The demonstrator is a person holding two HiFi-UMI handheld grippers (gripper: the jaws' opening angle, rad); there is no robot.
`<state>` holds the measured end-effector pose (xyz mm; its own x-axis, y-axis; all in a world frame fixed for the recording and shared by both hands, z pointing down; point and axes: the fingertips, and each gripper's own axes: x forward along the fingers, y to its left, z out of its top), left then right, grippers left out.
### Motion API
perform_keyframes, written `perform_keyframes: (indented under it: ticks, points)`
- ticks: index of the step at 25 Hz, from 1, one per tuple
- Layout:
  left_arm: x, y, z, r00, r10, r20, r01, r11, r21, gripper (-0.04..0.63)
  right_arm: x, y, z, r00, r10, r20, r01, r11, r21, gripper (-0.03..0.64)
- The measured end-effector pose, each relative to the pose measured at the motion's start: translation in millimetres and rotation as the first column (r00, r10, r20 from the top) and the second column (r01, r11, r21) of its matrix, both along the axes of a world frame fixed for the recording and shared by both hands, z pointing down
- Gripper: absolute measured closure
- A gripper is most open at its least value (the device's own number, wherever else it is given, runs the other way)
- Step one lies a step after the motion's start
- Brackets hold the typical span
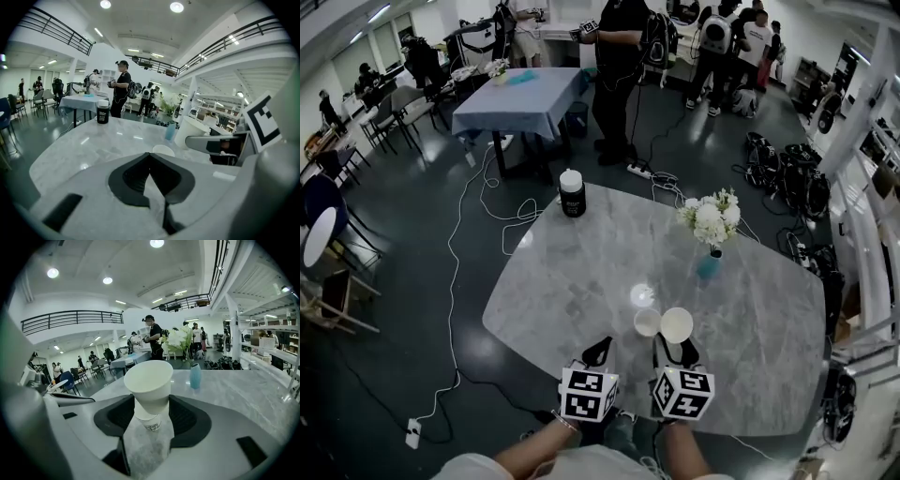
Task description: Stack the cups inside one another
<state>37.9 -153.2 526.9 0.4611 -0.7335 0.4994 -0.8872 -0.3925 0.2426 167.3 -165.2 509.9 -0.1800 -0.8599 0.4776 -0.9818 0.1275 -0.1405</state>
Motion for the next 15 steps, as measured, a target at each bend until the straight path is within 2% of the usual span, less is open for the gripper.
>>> perform_keyframes:
  ticks: [6, 15]
  points:
    - [-10, -2, 4, 1.0, -0.008, 0.0, 0.008, 1.0, -0.012, 0.601, -11, -2, 3, 1.0, -0.013, 0.002, 0.013, 1.0, -0.014, 0.407]
    - [-12, -15, 27, 1.0, -0.008, -0.001, 0.008, 0.998, -0.068, 0.601, -25, -18, 24, 0.999, -0.033, 0.018, 0.034, 0.998, -0.057, 0.407]
